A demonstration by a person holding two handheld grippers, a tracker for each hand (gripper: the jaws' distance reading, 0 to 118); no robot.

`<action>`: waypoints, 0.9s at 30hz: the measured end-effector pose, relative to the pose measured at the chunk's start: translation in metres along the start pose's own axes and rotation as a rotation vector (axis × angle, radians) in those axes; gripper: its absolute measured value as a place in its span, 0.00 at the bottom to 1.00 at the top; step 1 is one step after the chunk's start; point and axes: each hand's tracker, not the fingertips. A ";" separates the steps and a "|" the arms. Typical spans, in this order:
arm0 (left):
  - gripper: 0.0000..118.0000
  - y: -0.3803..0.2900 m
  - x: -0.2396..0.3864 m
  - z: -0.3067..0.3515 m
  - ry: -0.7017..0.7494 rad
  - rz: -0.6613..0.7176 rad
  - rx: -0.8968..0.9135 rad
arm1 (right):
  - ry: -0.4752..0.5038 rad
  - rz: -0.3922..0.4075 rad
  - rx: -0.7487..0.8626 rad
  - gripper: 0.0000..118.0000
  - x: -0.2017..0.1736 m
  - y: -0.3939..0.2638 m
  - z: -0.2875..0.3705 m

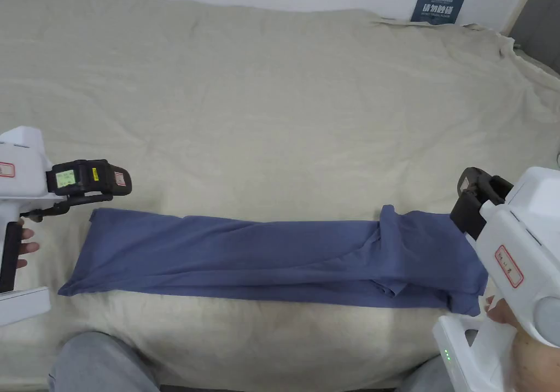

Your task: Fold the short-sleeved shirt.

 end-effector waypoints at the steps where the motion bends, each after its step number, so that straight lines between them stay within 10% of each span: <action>1: 0.97 -0.001 -0.010 -0.003 -0.006 0.034 -0.015 | -0.004 -0.005 -0.004 0.00 0.000 0.000 0.000; 11: 0.94 -0.034 -0.063 -0.040 0.021 0.166 -0.088 | -0.024 0.015 -0.055 0.00 -0.001 -0.004 -0.014; 17: 0.63 -0.038 -0.065 -0.043 0.057 0.187 -0.069 | -0.019 0.021 -0.075 0.00 -0.003 -0.007 -0.021; 20: 0.17 -0.043 -0.059 -0.043 0.127 0.172 -0.060 | -0.012 0.024 -0.087 0.00 -0.006 -0.010 -0.023; 27: 0.01 -0.057 -0.035 -0.053 0.200 0.085 -0.062 | 0.004 0.022 -0.109 0.00 -0.008 -0.016 -0.023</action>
